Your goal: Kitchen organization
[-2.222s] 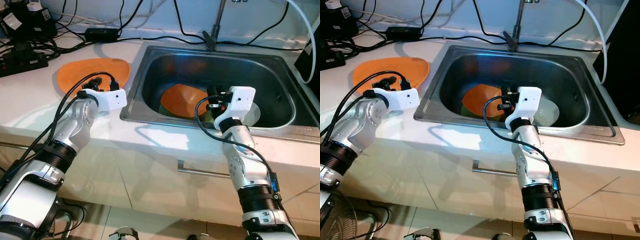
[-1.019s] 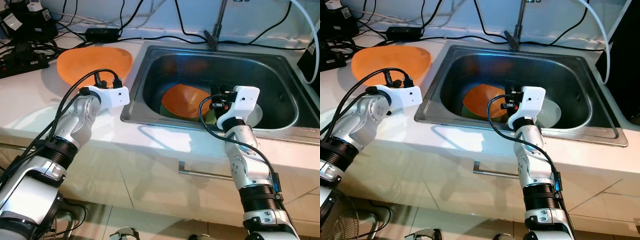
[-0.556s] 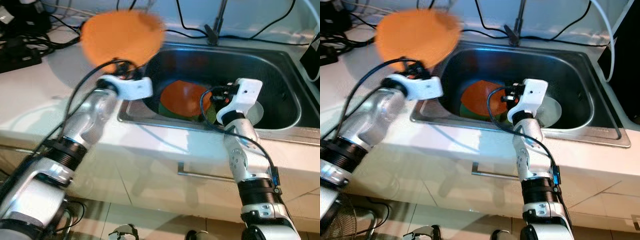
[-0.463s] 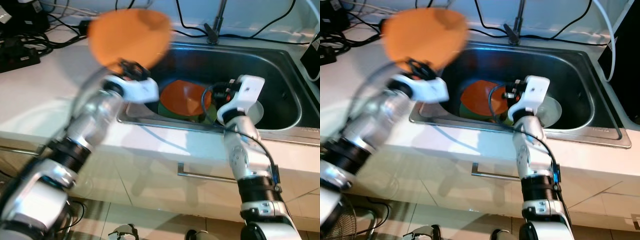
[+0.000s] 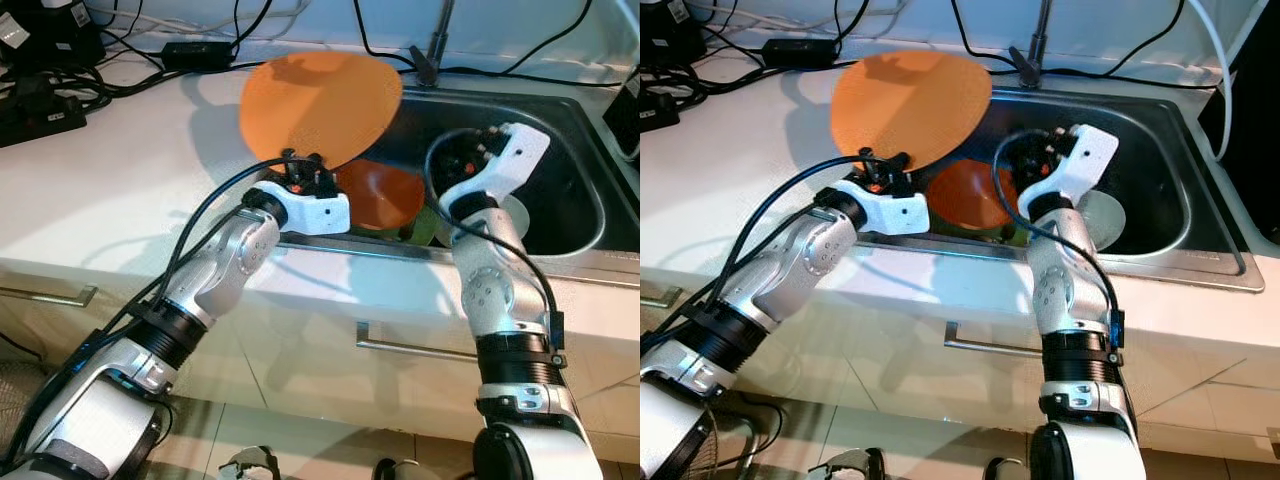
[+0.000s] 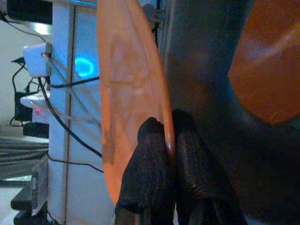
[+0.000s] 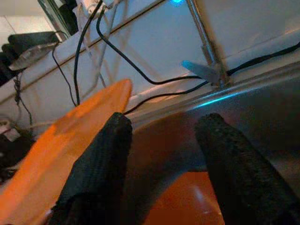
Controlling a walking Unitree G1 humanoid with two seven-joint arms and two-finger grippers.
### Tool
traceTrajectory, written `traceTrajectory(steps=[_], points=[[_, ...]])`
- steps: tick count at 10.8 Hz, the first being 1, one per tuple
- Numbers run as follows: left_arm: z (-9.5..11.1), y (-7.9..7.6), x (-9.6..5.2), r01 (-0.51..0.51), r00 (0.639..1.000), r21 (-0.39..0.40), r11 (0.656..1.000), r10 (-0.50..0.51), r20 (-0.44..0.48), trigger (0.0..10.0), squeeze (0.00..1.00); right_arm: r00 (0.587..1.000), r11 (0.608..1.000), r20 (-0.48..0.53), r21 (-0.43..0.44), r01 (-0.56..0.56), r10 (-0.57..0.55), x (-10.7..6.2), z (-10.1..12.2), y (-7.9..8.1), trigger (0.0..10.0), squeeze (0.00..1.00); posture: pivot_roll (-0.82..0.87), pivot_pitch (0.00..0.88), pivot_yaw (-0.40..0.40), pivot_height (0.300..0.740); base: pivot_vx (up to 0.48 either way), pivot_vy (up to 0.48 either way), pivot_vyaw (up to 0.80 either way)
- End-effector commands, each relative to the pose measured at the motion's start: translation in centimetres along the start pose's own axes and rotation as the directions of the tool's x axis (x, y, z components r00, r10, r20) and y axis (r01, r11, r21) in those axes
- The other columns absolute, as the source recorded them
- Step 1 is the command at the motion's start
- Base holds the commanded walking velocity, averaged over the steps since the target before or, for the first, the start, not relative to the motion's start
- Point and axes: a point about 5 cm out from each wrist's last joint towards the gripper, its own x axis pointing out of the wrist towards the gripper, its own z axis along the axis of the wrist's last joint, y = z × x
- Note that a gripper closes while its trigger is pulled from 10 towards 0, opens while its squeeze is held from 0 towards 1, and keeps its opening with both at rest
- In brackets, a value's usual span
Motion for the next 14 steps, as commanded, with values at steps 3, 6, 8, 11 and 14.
traceTrajectory(steps=[3, 6, 8, 11, 14], points=[[1.7, 0.6, 0.1, -0.025, 0.997, 0.017, 1.0, 0.023, 0.08, 10.0, 0.0, 0.997, 0.993, -0.005, 0.085, -0.08, 0.081, 0.4, 0.6, 1.5, 10.0, 0.0, 0.08, 0.067, 0.026, 0.74, 0.0, 0.0, 0.0], [3.4, 0.2, 0.0, -0.023, 0.987, 0.001, 1.0, 0.023, 0.162, 10.0, 0.0, 0.996, 0.991, -0.04, 0.112, -0.078, 0.083, 0.4, 0.0, 1.7, 10.0, 0.0, 0.09, 0.069, 0.027, 0.74, 0.0, 0.0, 0.0], [3.9, 0.2, -0.1, -0.023, 0.981, 0.003, 1.0, 0.022, 0.19, 10.0, 0.0, 0.996, 0.99, -0.045, 0.122, -0.073, 0.079, 0.4, -0.1, 1.6, 10.0, 0.0, 0.09, 0.07, 0.029, 0.74, 0.0, 0.0, 0.0], [4.1, 0.2, -0.1, -0.024, 0.98, 0.007, 1.0, 0.022, 0.2, 10.0, 0.0, 0.998, 0.986, -0.04, 0.165, -0.034, 0.041, 0.5, -0.1, 1.1, 10.0, 0.0, 0.09, 0.072, 0.03, 0.74, 0.0, 0.0, 0.0], [4.2, 0.1, -0.2, -0.021, 0.976, 0.014, 1.0, 0.017, 0.215, 10.0, 0.0, 0.999, 0.98, -0.038, 0.198, -0.029, 0.038, 0.7, 0.0, 1.1, 0.0, 0.0, 0.09, 0.073, 0.03, 0.74, 0.0, 0.0, 0.0]])
